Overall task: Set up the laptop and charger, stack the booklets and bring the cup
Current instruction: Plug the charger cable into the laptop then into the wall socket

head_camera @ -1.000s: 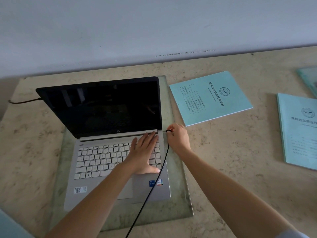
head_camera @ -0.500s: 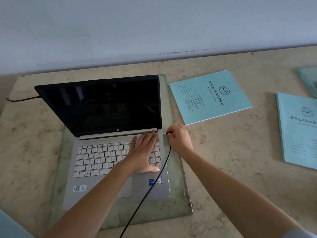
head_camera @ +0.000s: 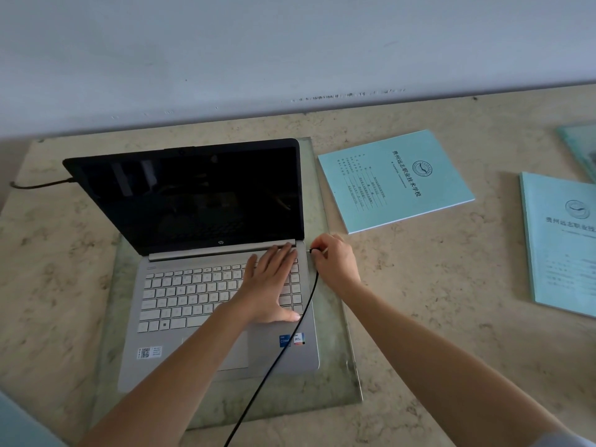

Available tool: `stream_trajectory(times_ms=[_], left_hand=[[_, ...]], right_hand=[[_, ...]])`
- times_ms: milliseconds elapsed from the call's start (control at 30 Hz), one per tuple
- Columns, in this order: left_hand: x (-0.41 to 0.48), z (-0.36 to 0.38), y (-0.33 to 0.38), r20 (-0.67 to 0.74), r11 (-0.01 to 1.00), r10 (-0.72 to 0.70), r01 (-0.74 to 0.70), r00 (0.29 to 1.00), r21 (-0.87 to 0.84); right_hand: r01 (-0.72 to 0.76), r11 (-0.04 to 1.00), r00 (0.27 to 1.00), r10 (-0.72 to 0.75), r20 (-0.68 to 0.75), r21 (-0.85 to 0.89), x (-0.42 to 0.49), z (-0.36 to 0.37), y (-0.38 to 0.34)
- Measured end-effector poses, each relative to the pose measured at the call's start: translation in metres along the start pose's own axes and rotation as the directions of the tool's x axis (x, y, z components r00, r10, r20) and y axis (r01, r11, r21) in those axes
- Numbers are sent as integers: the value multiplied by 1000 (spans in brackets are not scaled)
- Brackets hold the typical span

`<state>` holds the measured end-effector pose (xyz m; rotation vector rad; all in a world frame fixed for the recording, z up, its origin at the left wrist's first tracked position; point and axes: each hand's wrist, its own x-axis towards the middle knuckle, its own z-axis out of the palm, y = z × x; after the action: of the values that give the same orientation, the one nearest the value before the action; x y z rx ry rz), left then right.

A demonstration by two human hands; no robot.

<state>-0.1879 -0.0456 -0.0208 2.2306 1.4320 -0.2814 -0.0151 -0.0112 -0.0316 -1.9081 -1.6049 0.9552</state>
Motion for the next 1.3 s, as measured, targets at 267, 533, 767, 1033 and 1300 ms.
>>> stream_trajectory(times_ms=[267,533,767,1033,1300], left_hand=[[0,-1,1,6,1000,2,-2,1000,17],[-1,-2,1,10,1000,2,-2,1000,2],[0,-2,1,4,1000,-4,4,1000,-6],[0,3,-2,-19,1000,6,-6,1000,-13],[4,6,-4,-6,1000,2,-2,1000,-2]], right_hand=[[-97,994,995,98,-34,41,-1,-2,-6],[-115,970,980,146,-136,213,-8,1,-3],[-168,924,948,247,-201,344,-15,3,-9],[-238,917,922,316,-222,320,-23,7,-16],[-278,899,914,356,-196,337,-21,5,-18]])
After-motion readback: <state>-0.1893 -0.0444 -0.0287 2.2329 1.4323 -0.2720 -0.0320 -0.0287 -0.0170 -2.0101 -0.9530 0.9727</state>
